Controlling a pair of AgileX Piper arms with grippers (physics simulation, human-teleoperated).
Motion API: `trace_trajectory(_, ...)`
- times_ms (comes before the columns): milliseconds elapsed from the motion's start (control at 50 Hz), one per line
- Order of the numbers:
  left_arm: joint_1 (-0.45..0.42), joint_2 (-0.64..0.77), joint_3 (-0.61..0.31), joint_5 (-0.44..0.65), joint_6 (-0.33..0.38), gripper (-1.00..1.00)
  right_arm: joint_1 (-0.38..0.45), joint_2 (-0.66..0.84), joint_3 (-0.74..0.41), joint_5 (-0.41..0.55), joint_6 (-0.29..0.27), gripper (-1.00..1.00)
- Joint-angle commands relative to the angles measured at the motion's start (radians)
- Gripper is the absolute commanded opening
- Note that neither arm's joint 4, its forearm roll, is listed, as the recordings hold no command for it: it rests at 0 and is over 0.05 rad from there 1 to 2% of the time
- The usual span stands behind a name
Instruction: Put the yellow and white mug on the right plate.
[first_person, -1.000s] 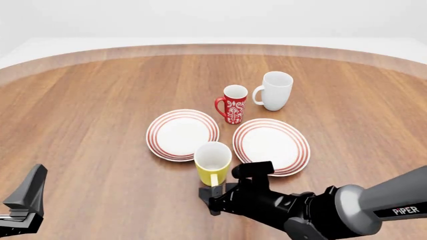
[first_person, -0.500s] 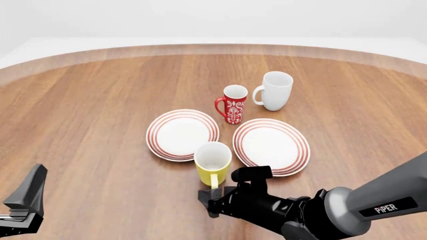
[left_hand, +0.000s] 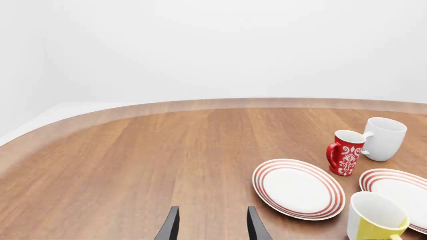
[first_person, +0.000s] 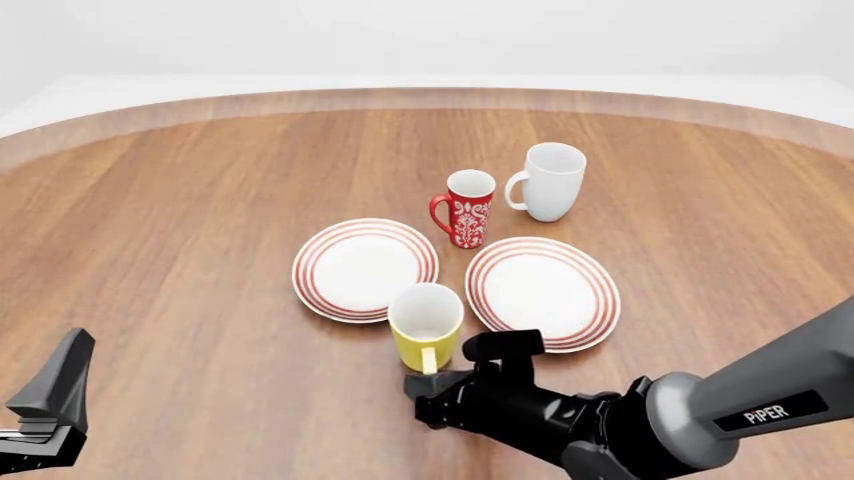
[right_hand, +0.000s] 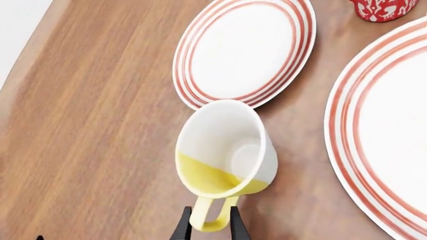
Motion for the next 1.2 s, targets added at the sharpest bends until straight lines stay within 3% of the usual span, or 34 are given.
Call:
trace_trajectory(20,0.0,0.0,0.0,0.0,0.0,1.0,-0.012,0.009,0.007,-0.012,-0.002,-1.0)
trace_trajectory(320,0.0,0.0,0.0,0.0,0.0,1.0,-0.048,-0.033,0.031,0.001,-0.029,-1.0)
trace_trajectory(520,0.0,0.0,0.0,0.0,0.0,1.0,-0.062,-0.09,0.027,0.059,-0.066,-1.0)
trace_trajectory(540,0.0,0.0,0.0,0.0,0.0,1.0,-0.062,-0.11,0.013,0.1,-0.106,-1.0)
trace_trajectory(600,0.0,0.0,0.0,0.0,0.0,1.0,-0.065,-0.143,-0.004,0.152,-0.146,-1.0)
trace_trajectory(640,0.0,0.0,0.0,0.0,0.0,1.0,-0.065,-0.187,-0.032,0.218,-0.229,-1.0)
trace_trajectory(660,0.0,0.0,0.0,0.0,0.0,1.0,-0.06,-0.187,-0.044,0.24,-0.232,-1.0)
trace_trajectory(740,0.0,0.0,0.0,0.0,0.0,1.0,-0.063,-0.24,-0.079,0.318,-0.356,-1.0)
trace_trajectory(760,0.0,0.0,0.0,0.0,0.0,1.0,-0.058,-0.245,-0.091,0.337,-0.354,-1.0)
trace_trajectory(800,0.0,0.0,0.0,0.0,0.0,1.0,-0.056,-0.277,-0.103,0.362,-0.403,-1.0)
trace_trajectory(1000,0.0,0.0,0.0,0.0,0.0,1.0,-0.086,-0.343,-0.128,0.43,-0.453,-1.0)
trace_trajectory(1200,0.0,0.0,0.0,0.0,0.0,1.0,-0.217,-0.35,-0.107,0.44,-0.49,-1.0)
